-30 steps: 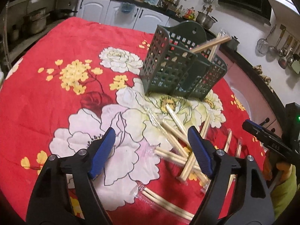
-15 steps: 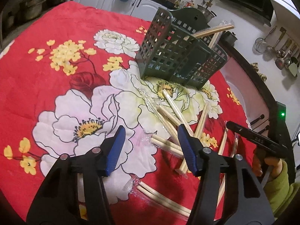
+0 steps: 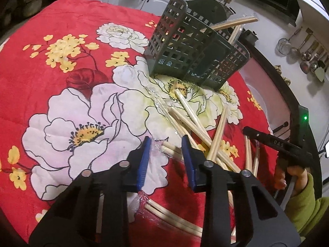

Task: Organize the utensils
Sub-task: 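Close the left tool on a wrapped chopstick while the right tool grasps another, then lift the held chopsticks with both tools and carry them above the caddy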

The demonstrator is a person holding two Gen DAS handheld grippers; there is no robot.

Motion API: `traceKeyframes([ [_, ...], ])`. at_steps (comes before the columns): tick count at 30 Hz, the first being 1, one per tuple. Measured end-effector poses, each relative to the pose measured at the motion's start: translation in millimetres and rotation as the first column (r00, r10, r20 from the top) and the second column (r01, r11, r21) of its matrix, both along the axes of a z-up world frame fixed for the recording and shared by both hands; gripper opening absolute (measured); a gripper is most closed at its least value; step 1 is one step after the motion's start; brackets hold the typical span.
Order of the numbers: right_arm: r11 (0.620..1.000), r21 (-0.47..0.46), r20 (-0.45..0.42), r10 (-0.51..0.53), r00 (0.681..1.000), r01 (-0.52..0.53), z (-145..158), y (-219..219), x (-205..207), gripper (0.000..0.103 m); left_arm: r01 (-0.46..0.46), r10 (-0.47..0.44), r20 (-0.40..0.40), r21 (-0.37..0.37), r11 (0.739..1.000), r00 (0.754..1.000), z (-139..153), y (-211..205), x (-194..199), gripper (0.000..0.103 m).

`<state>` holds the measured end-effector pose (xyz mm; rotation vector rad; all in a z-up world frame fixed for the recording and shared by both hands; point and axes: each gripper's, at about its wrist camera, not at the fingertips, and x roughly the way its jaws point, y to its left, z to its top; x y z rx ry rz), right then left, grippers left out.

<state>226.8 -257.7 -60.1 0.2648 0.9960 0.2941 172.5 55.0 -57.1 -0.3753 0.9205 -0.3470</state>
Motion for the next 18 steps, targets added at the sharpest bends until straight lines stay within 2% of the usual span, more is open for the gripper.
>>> traceKeyframes([
  [9, 0.992, 0.125, 0.013, -0.024, 1.0, 0.022, 12, -8, 6, 0.01, 0.004, -0.004, 0.028, -0.004, 1.0, 1.0, 4, 6, 0, 0.005],
  [18, 0.99, 0.133, 0.128, 0.035, 0.991, -0.052, 51, 12, 8, 0.008, -0.019, 0.019, 0.11, 0.001, 1.0, 0.994, 32, 15, 3, 0.004],
])
